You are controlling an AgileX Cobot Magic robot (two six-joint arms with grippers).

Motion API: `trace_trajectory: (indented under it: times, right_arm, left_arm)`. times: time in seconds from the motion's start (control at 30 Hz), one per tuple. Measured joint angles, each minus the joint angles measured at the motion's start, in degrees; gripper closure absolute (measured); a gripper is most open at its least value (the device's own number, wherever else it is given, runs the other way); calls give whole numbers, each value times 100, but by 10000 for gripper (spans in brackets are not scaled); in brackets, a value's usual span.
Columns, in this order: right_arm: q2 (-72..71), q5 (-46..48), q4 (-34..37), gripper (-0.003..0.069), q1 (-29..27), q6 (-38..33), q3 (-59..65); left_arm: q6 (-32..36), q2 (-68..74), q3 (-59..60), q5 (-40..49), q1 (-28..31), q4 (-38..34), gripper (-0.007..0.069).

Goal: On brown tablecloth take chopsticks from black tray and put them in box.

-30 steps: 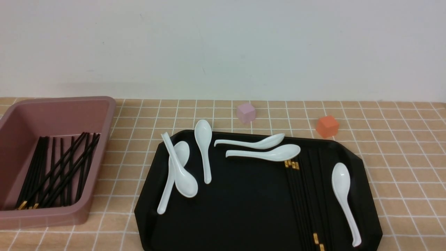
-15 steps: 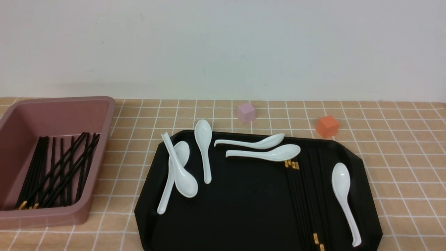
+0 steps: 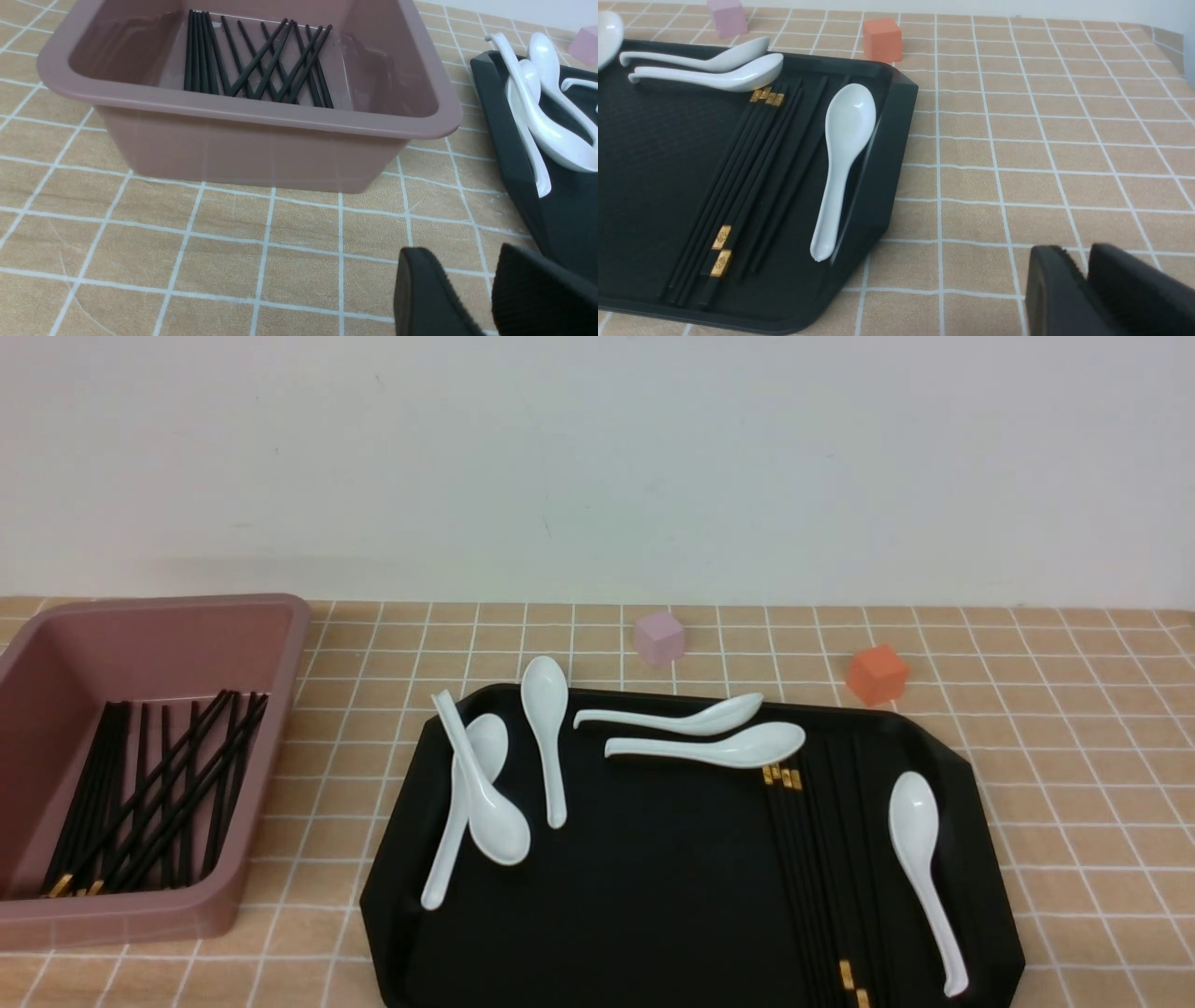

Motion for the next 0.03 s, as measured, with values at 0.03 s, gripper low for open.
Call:
trace_trajectory:
  times: [0.03]
  right_arm:
    - [0,0,0,522,0,0,0]
  left_arm:
    - [0,0,0,0,0,0,385]
